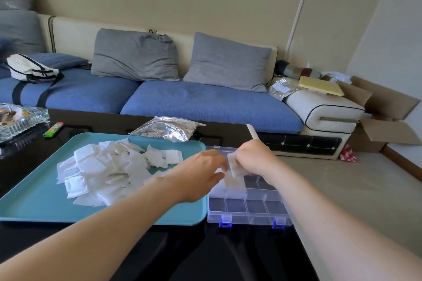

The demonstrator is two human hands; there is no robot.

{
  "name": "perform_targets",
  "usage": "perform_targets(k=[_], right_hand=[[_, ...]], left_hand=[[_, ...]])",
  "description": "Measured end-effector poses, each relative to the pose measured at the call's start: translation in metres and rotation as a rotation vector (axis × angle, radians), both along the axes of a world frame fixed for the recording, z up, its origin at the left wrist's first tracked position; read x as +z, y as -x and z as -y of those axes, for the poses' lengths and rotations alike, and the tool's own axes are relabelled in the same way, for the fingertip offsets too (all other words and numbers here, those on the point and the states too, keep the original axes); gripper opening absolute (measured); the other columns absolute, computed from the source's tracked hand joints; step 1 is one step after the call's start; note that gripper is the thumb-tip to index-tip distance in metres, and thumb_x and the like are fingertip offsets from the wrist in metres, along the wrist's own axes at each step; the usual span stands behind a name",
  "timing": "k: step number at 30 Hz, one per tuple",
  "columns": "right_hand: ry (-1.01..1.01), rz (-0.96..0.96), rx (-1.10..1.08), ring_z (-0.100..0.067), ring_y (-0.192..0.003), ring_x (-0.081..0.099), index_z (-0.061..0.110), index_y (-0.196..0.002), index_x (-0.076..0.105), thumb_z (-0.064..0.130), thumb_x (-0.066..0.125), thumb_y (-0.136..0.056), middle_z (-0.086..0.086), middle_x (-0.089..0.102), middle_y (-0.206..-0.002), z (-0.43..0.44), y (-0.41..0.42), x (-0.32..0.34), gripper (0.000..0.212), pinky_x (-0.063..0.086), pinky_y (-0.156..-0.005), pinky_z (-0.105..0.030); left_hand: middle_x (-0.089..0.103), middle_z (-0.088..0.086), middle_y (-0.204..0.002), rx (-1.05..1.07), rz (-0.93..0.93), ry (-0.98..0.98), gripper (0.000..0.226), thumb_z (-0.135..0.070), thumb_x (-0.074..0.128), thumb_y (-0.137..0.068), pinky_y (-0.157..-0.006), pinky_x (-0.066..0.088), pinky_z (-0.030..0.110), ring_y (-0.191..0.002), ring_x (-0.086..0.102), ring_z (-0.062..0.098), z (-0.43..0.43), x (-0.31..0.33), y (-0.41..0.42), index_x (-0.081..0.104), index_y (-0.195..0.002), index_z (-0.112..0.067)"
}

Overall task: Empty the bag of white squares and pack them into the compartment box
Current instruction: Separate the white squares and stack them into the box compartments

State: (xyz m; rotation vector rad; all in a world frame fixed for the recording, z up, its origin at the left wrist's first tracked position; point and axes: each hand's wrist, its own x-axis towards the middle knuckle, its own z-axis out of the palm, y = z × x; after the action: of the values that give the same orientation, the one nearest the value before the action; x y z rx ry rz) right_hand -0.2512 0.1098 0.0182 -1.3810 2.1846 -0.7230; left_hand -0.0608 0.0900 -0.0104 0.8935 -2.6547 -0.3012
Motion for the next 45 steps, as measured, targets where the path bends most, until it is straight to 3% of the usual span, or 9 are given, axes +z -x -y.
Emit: perform_targets(k=[2, 7, 17, 20, 27, 30, 33, 38, 45], right_hand=[[-0.054, 0.010, -0.018, -0.027, -0.088, 0.064, 0.010, -0.106, 0.072, 0.013, 0.060, -0.090, -0.010, 0.067, -0.101, -0.004, 0.005, -0.006, 0.020, 0.053, -0.062, -0.030], [-0.091, 0.005, 0.067, -0.027, -0.100, 0.065, 0.019, -0.103, 0.080, 0.014, 0.072, -0.091, -0.005, 0.072, -0.101, -0.007, 0.008, -0.024, 0.015, 0.061, -0.089, -0.039], [-0.035, -0.216, 0.189, -0.019, -0.095, 0.063, 0.015, -0.104, 0.078, 0.020, 0.091, -0.082, 0.008, 0.061, -0.094, -0.027, -0.001, -0.007, 0.026, 0.054, -0.079, -0.029], [-0.024, -0.372, 0.318, -0.015, -0.086, 0.065, 0.016, -0.100, 0.084, 0.016, 0.083, -0.087, 0.008, 0.066, -0.084, -0.025, -0.007, -0.007, 0.012, 0.053, -0.074, -0.023], [-0.131, -0.601, 0.431, -0.034, -0.094, 0.063, 0.011, -0.102, 0.069, 0.002, 0.062, -0.092, -0.013, 0.059, -0.111, -0.020, -0.023, -0.004, 0.015, 0.059, -0.085, -0.049], [-0.210, -0.710, 0.467, -0.031, -0.079, 0.057, 0.011, -0.091, 0.059, -0.006, 0.063, -0.089, -0.011, 0.049, -0.102, -0.021, -0.033, 0.006, 0.017, 0.055, -0.071, -0.040], [-0.257, -0.776, 0.497, -0.028, -0.074, 0.053, 0.011, -0.077, 0.047, -0.012, 0.061, -0.090, -0.013, 0.051, -0.103, -0.025, -0.048, 0.015, 0.030, 0.043, -0.065, -0.036], [-0.185, -0.879, 0.481, -0.035, -0.124, 0.059, 0.007, -0.134, 0.059, -0.006, 0.058, -0.095, -0.013, 0.055, -0.135, -0.020, -0.070, 0.022, 0.041, 0.041, -0.080, -0.038], [0.065, -0.815, 0.582, -0.037, -0.083, 0.055, 0.012, -0.086, 0.047, -0.002, 0.065, -0.090, -0.004, 0.042, -0.084, -0.010, -0.111, 0.010, 0.024, 0.037, -0.064, -0.037]], left_hand=[[0.056, -0.006, -0.129, -0.006, 0.089, 0.024, 0.023, -0.034, 0.052, -0.108, -0.099, 0.047, 0.038, -0.118, 0.055, 0.018, -0.004, -0.001, 0.003, 0.062, -0.127, -0.025], [0.058, -0.004, -0.125, 0.032, 0.203, 0.025, 0.023, -0.035, 0.053, -0.107, -0.096, 0.049, 0.041, -0.115, 0.059, 0.022, -0.004, -0.001, 0.003, 0.064, -0.125, -0.026], [0.061, -0.007, -0.124, -0.021, 0.202, -0.037, 0.021, -0.035, 0.061, -0.104, -0.100, 0.048, 0.036, -0.116, 0.057, 0.016, 0.001, 0.002, -0.001, 0.069, -0.122, -0.027], [0.063, -0.008, -0.123, -0.014, 0.204, -0.036, 0.020, -0.037, 0.062, -0.103, -0.099, 0.049, 0.036, -0.116, 0.057, 0.015, 0.002, 0.003, 0.000, 0.069, -0.120, -0.029], [0.074, -0.014, -0.111, 0.028, 0.085, -0.112, 0.021, -0.024, 0.059, -0.101, -0.094, 0.047, 0.024, -0.097, 0.057, 0.006, 0.005, 0.006, -0.006, 0.078, -0.109, -0.028], [0.076, -0.016, -0.107, 0.106, -0.036, -0.175, 0.043, -0.001, 0.049, -0.093, -0.085, 0.040, 0.004, -0.101, 0.064, 0.002, 0.014, 0.015, -0.016, 0.081, -0.106, -0.027], [0.075, -0.012, -0.108, 0.225, -0.032, -0.158, 0.054, 0.009, 0.039, -0.087, -0.092, 0.049, 0.015, -0.104, 0.067, 0.007, 0.029, 0.019, -0.035, 0.077, -0.099, -0.028], [0.060, -0.009, -0.117, 0.390, 0.294, -0.072, 0.051, 0.003, 0.045, -0.086, -0.089, 0.058, 0.041, -0.106, 0.063, 0.020, 0.043, 0.022, -0.071, 0.068, -0.108, -0.037], [0.052, -0.018, -0.097, 0.351, 0.420, -0.149, 0.013, -0.028, 0.066, -0.096, -0.091, 0.047, 0.032, -0.108, 0.052, 0.014, 0.052, 0.020, -0.090, 0.070, -0.105, -0.037]])
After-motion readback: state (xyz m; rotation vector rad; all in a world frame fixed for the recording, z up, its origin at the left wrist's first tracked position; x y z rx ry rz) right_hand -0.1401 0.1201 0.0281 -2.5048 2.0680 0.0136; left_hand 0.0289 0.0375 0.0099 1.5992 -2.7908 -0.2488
